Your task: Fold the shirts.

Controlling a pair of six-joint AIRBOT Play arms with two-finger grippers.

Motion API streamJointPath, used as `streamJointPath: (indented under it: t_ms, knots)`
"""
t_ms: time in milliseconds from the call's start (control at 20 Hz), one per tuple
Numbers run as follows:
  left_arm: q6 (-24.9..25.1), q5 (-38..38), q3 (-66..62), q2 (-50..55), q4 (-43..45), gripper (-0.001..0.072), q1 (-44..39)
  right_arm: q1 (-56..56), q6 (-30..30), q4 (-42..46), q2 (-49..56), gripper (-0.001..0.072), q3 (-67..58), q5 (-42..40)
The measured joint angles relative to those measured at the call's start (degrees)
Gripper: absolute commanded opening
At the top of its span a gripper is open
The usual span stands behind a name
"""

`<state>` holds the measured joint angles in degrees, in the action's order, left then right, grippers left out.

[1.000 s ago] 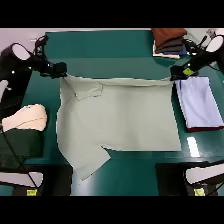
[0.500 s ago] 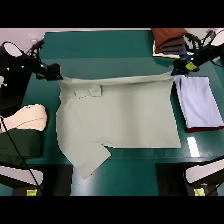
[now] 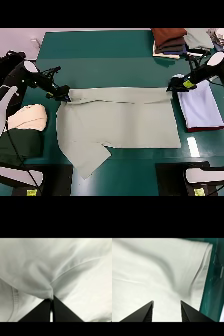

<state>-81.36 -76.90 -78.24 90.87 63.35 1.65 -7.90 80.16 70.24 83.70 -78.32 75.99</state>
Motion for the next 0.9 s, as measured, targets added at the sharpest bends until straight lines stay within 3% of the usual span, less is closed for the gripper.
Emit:
streamJointPath:
  t_ms: [50,100,150,550,900]
  knots:
    - [-0.3,0.3,0.4,-1.3,0.5,0.0164,-0.2,0.0,0.0,0.0,-1.3,0.0397,1.2,-0.3]
    - [-0.5,0.6,0.7,-3.0,1.2,0.0514,-0.2,0.0,-0.1,0.0,-2.9,0.0386,2.6,-0.5]
    - [-0.8,0.6,0.9,-4.8,2.5,0.071,-0.3,0.0,-0.1,0.0,-4.5,0.0385,3.8,-0.9]
    - [-4.6,-2.6,7.0,-16.9,10.7,0.0711,-0.4,0.0,-0.2,-0.2,-16.3,0.0385,11.5,-3.1]
    - [-9.1,-2.8,40.0,-38.4,13.4,0.0712,-0.4,0.0,-0.3,-0.2,-21.3,0.0385,12.3,-2.6]
